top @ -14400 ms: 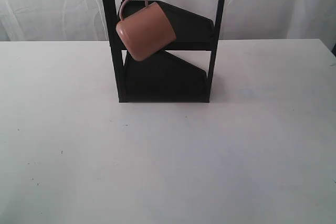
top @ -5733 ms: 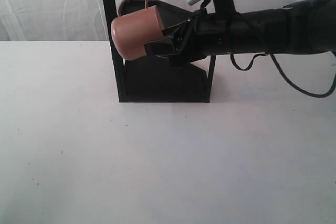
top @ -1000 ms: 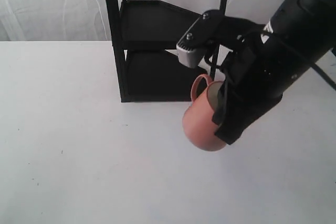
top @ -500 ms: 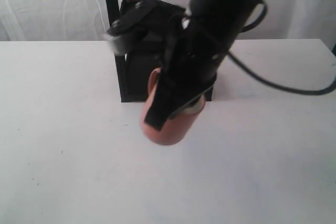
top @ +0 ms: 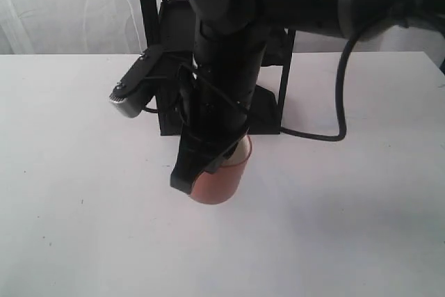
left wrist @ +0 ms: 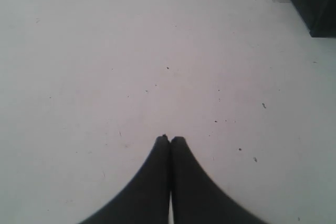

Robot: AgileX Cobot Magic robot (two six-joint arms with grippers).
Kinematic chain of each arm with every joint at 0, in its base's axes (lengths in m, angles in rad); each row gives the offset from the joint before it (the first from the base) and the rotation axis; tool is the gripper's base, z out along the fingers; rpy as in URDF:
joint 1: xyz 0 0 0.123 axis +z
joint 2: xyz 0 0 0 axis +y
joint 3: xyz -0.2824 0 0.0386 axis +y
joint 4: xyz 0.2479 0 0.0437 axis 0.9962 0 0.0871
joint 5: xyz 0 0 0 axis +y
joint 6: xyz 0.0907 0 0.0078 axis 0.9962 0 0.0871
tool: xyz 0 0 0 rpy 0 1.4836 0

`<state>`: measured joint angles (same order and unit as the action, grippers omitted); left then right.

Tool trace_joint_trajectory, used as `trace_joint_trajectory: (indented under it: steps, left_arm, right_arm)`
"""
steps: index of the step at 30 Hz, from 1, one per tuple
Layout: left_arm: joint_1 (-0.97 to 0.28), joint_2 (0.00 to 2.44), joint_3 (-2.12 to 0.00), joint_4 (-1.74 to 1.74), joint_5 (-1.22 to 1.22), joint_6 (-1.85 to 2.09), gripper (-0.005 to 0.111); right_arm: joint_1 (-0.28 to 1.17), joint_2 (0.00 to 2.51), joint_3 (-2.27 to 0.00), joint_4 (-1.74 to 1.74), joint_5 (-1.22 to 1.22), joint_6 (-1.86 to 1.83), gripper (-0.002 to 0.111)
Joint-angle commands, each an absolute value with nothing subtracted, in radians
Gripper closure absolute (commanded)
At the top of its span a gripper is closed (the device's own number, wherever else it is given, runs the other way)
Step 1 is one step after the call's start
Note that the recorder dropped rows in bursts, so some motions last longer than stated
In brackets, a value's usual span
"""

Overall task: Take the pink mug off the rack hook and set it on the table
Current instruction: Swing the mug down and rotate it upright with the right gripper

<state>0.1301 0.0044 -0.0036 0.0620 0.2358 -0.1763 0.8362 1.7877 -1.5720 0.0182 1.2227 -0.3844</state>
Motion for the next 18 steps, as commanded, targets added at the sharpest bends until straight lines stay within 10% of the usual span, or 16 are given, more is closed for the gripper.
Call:
trace_joint_trajectory:
  steps: [1,18]
  left_arm:
    - [0.127,0.000,0.000,0.062,0.233,-0.180,0.107]
    - [0.127,0.000,0.000,0.062,0.233,-0.180,0.107]
  right_arm:
    - [0.785,1.785,-1.584,0.072,1.221,-0.380,0.108]
    - [0.780,1.935,-1.584,0.051,1.197,-0.399,0.108]
